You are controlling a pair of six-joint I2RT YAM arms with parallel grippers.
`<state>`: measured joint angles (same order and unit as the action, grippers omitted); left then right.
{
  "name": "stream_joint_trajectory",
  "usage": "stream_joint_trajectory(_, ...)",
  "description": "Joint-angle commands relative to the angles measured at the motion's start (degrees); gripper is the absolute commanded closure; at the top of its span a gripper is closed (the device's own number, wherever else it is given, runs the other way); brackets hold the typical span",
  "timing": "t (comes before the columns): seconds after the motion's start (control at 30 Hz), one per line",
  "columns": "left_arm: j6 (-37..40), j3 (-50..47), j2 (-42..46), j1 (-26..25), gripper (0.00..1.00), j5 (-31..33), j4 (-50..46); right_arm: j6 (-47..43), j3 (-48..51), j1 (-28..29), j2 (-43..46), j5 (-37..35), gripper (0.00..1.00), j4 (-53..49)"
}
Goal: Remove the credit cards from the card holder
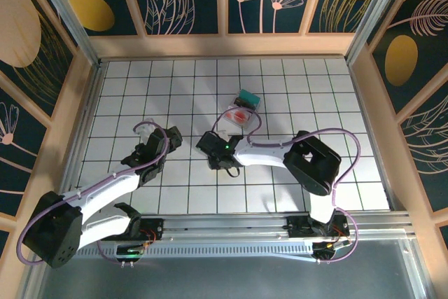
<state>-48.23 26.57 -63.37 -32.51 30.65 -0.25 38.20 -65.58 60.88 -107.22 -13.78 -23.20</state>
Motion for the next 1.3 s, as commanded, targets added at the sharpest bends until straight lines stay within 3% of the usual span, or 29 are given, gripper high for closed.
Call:
stream_joint_trajectory(0.0,1.96,0.92,-0.50,0.35,0.01,-0.71,-0.58,0.47,2.03,-0.56,-0.15,3.06,0.66,1.40)
stream_joint_trajectory(0.23,9.08,1.99,-0.80,0.38,0.01,-5.57,1.24,0.78,2.73,-0.83,2.92,5.14,0.80,2.48)
stream_joint_trajectory(0.4,13.12,2.34,-2.55,-0.36,0.01,-11.36,4.23,3.14,4.56,-1.03,6.17,5.49,0.83,1.93)
stream_joint_trajectory(0.73,14.36,4.71,-11.38,-11.02,0.01,-6.81,4.90,5.73,8.21,-1.38,10.56,5.15,0.77,1.31)
stream_joint_trajectory(0.97,13.16,4.81,-14.14,-12.09,0.01,-6.26,5.48,6.45,8.54,-1.82,11.49,1.29,0.70,-0.63)
stream_joint_trajectory(1.27,13.26,4.37,-16.23,-13.41,0.01,-6.31,5.44,8.38,10.17,-2.60,12.98,-2.85,0.69,-3.11)
